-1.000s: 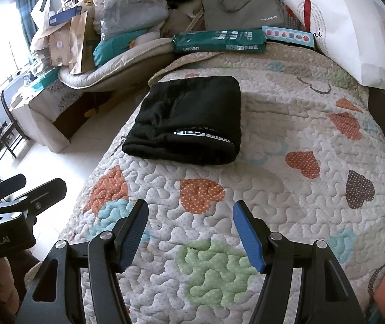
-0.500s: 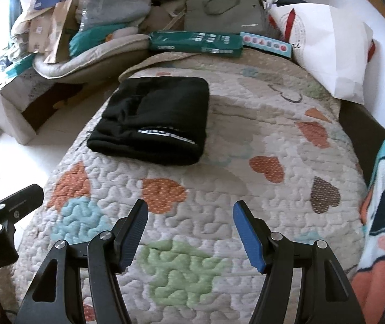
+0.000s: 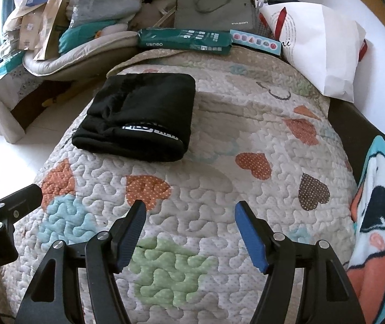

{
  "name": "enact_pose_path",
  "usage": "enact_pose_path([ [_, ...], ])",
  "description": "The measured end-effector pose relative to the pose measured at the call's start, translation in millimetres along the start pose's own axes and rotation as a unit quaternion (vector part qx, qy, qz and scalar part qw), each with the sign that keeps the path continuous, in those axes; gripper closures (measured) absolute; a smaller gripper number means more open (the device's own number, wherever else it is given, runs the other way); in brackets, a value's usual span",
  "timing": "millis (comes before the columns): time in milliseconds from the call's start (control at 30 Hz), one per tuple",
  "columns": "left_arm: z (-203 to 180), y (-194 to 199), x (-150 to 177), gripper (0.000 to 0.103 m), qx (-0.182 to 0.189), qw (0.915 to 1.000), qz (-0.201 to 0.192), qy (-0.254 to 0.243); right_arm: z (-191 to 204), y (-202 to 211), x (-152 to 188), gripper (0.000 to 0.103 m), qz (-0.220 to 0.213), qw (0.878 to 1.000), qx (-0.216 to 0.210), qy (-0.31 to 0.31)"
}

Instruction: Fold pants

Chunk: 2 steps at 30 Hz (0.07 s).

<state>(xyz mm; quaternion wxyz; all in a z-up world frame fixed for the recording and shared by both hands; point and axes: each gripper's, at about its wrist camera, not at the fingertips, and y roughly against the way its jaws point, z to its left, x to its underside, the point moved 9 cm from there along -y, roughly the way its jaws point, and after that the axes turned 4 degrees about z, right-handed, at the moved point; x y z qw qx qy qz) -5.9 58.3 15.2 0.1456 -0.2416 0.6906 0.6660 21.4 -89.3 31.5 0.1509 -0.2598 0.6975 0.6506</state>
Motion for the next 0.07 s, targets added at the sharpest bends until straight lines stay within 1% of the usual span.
enact_pose_path([
  [67, -1.7, -3.6, 1.3, 0.000, 0.005, 1.0000, 0.004, -0.001, -1.8, -2.0, 0.7, 0.029, 0.004, 1.000, 0.000, -0.003],
])
